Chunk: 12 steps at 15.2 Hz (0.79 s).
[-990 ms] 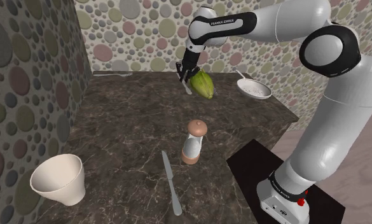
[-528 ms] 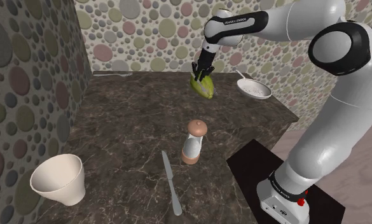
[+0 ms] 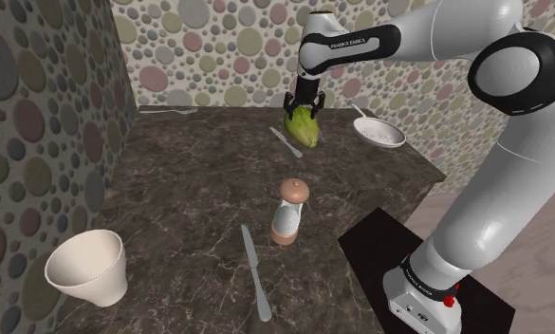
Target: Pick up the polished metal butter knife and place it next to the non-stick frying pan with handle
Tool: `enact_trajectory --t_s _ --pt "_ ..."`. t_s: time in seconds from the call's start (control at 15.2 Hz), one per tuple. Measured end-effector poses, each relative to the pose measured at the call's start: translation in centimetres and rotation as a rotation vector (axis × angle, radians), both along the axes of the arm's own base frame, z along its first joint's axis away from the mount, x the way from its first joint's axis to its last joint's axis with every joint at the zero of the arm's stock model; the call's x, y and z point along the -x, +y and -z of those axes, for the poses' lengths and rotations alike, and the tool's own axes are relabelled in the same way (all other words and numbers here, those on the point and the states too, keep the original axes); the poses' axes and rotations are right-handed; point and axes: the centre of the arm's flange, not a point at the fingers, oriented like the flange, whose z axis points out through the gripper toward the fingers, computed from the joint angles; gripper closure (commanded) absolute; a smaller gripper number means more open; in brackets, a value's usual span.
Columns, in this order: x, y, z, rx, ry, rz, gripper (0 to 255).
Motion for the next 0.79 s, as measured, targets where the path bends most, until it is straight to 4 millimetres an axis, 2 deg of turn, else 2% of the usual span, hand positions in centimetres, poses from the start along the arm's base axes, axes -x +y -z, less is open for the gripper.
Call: enact_trajectory --t_s 0.07,0.2,0.59,0.79 --pt "0.0 1.7 0.0 0.077 0.005 0.039 0" --pt "0.0 2.6 0.6 0.139 0.002 0.072 0" --pt "0.1 2.3 3.6 0.161 0.000 0.085 0" --pt "0.1 2.2 3.8 0.161 -0.001 0.085 0"
